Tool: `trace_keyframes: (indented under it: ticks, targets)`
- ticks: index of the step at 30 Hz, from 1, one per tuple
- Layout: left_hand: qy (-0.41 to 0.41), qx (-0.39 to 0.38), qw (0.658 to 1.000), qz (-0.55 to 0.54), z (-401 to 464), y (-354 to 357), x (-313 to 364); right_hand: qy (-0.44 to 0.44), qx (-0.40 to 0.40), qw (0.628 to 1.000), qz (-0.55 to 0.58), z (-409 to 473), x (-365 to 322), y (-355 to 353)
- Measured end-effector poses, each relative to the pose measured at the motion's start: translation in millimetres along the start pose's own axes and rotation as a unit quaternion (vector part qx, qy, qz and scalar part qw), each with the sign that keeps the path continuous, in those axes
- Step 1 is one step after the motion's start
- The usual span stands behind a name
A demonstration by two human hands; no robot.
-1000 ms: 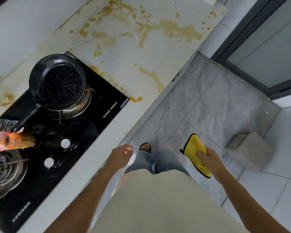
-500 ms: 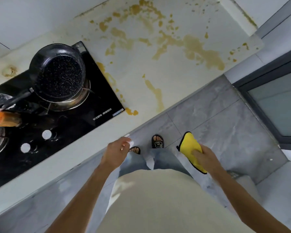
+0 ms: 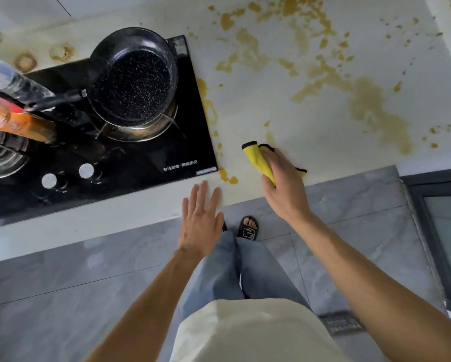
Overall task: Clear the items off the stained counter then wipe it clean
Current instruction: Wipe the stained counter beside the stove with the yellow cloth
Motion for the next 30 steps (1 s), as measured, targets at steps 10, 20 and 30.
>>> trace_keyframes:
  ticks: [10,20,30]
  targets:
    - [0.015,0.026,0.999,-0.017,-3,11,-7,-0.068,-0.085,0.962,-0.252,-16,34,85]
    - [0.017,0.038,0.999,-0.019,-3,20,-12,0.053,0.013,0.953,-0.299,58,73,39]
    - [0.013,0.044,0.998,-0.035,-1,23,-16,-0.1,-0.071,0.939,-0.32,26,89,38]
Point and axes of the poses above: each hand's wrist, its own z-axis towards the middle knuckle, its own y-axis out of the palm, x = y × z, the point moved 3 cm from there along z, towards the middle knuckle, and after that the axes turned 1 degree about z, right-handed, at the moved point
